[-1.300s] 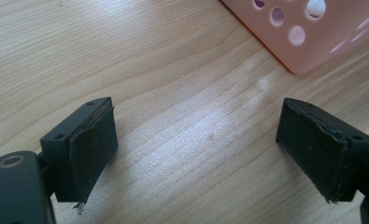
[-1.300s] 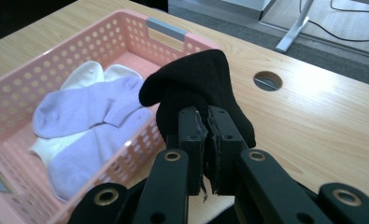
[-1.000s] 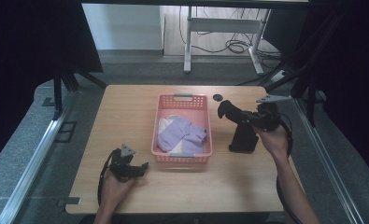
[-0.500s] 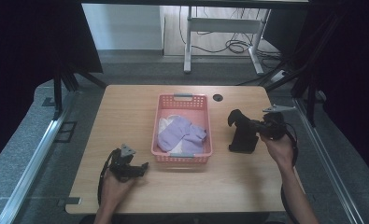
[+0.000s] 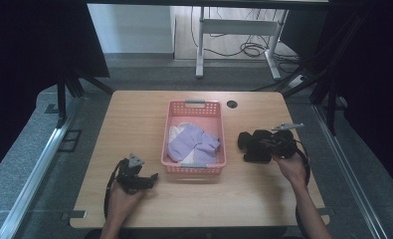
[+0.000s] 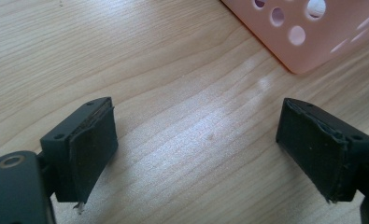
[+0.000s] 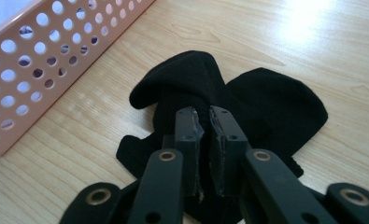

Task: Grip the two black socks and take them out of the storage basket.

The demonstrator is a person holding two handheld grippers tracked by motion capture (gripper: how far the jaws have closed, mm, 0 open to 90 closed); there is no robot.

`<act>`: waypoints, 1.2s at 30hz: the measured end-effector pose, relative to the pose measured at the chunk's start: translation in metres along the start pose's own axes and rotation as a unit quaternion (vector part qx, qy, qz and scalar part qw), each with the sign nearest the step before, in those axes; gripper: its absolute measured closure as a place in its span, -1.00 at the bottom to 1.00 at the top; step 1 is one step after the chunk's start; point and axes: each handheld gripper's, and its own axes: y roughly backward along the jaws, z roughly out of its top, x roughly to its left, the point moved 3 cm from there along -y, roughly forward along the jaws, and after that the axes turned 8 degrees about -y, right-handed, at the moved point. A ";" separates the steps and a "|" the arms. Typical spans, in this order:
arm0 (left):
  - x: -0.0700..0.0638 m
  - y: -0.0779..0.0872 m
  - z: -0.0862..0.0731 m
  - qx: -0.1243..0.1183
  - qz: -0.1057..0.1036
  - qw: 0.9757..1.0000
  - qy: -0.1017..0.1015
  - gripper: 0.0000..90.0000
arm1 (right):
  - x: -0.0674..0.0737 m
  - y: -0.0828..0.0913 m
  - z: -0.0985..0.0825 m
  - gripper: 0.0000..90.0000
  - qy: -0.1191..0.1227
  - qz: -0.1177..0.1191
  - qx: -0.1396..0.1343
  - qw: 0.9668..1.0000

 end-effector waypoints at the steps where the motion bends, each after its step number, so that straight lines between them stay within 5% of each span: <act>1: 0.000 0.000 0.000 0.000 0.000 1.000 0.000 -0.73 | 0.000 0.000 0.000 0.76 -0.004 0.001 0.001 1.000; 10: 0.000 0.000 0.000 0.000 0.000 1.000 0.000 -0.73 | 0.001 0.014 0.007 0.10 -0.009 0.012 -0.010 1.000; 23: 0.000 0.000 0.000 0.000 0.000 1.000 0.000 -0.73 | 0.012 0.029 -0.004 -0.55 0.015 0.028 -0.026 0.999; 36: 0.000 0.000 0.000 0.000 0.000 1.000 0.001 -0.73 | 0.023 0.032 -0.036 -0.70 0.037 0.009 -0.026 0.999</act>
